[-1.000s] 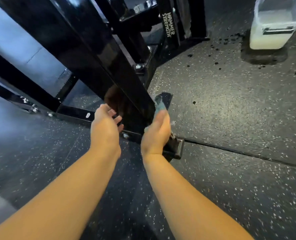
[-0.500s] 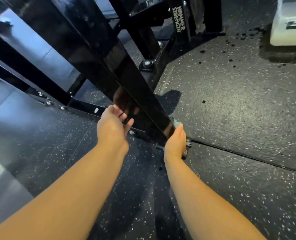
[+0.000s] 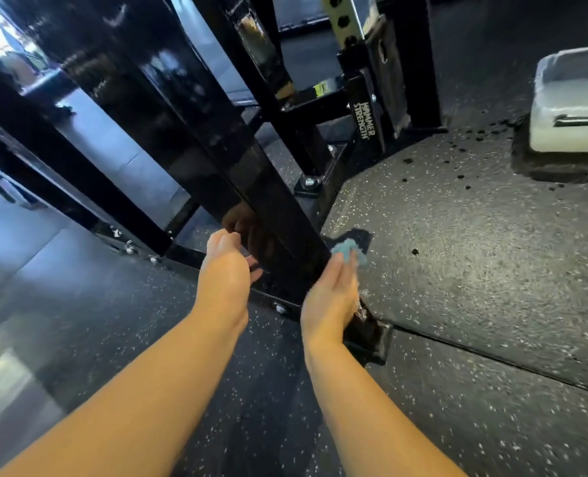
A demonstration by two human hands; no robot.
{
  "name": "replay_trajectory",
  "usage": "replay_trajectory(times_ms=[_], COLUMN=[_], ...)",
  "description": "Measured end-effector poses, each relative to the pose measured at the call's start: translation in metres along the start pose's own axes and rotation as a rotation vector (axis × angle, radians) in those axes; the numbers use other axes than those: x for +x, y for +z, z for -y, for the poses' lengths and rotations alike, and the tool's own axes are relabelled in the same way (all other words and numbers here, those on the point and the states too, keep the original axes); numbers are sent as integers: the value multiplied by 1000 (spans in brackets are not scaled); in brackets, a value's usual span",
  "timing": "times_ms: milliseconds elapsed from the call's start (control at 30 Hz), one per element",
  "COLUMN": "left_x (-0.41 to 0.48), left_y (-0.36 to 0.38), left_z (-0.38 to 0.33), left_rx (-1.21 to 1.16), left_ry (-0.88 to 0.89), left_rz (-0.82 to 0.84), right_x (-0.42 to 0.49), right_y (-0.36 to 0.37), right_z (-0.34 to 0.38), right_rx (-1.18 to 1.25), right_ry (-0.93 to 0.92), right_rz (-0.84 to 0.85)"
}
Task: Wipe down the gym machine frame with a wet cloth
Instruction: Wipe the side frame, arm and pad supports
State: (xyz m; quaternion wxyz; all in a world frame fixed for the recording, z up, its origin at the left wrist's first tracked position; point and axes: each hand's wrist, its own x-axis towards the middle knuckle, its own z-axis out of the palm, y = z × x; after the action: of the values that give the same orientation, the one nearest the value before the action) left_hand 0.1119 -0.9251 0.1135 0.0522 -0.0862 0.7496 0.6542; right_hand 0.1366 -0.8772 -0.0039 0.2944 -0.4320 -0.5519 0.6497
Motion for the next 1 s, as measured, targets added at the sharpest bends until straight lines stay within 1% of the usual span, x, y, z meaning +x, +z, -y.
replay_trajectory(times_ms=[67, 133, 200, 233, 267, 300, 367, 400, 433, 467, 500, 533, 600, 667, 733, 800, 867, 933, 1000], left_x=[-1, -2, -1, -1, 0, -2, -5, -4, -6, -5, -4, -4, -8, -19, -34, -46, -52, -52, -53], left_y=[-3, -8, -13, -13, -11, -9, -4, -3, -3, -3, -3, -6, -9, -14, -20, -25, -31, -33, -32], left_z=[-1, -1, -2, -4, -5, -7, -9, -9, -10, -8, -6, -3, 1, 4, 4, 2, -4, -8, -9], left_rx=[-19, -55, -61, -43, -19, -5, -8, -13, -19, -17, -16, -25, -31, 1, 62, 148, 214, 312, 423], left_ry=[1, -27, -47, -46, -45, -56, -103, -117, -122, -122, -125, -131, -154, -127, -4, 247, 507, 704, 846], left_rz=[44, 66, 73, 74, 65, 52, 24, 18, 18, 19, 17, 5, -6, 12, 57, 97, 136, 207, 290], right_x=[-14, -25, -29, -27, -22, -14, 5, 12, 15, 18, 17, 12, -3, -21, -34, -39, -41, -36, -20], right_y=[8, 13, 15, 13, 10, 4, -9, -14, -16, -16, -14, -11, -5, -1, -5, -13, -28, -47, -71], right_z=[51, 79, 76, 60, 37, 12, -34, -48, -54, -51, -39, -19, 24, 59, 78, 78, 70, 74, 83], right_rx=[7, 8, 18, 16, 14, 9, -2, -31, -61, -74, -79, -70, -28, 18, 41, 63, 99, 175, 242], right_ry=[-197, -371, -493, -512, -462, -330, 59, 222, 328, 388, 386, 317, 105, -121, -275, -369, -404, -325, -167], right_rz=[115, 195, 147, 97, 56, 22, -8, -2, 9, 10, 9, 13, 58, 156, 233, 304, 394, 474, 542])
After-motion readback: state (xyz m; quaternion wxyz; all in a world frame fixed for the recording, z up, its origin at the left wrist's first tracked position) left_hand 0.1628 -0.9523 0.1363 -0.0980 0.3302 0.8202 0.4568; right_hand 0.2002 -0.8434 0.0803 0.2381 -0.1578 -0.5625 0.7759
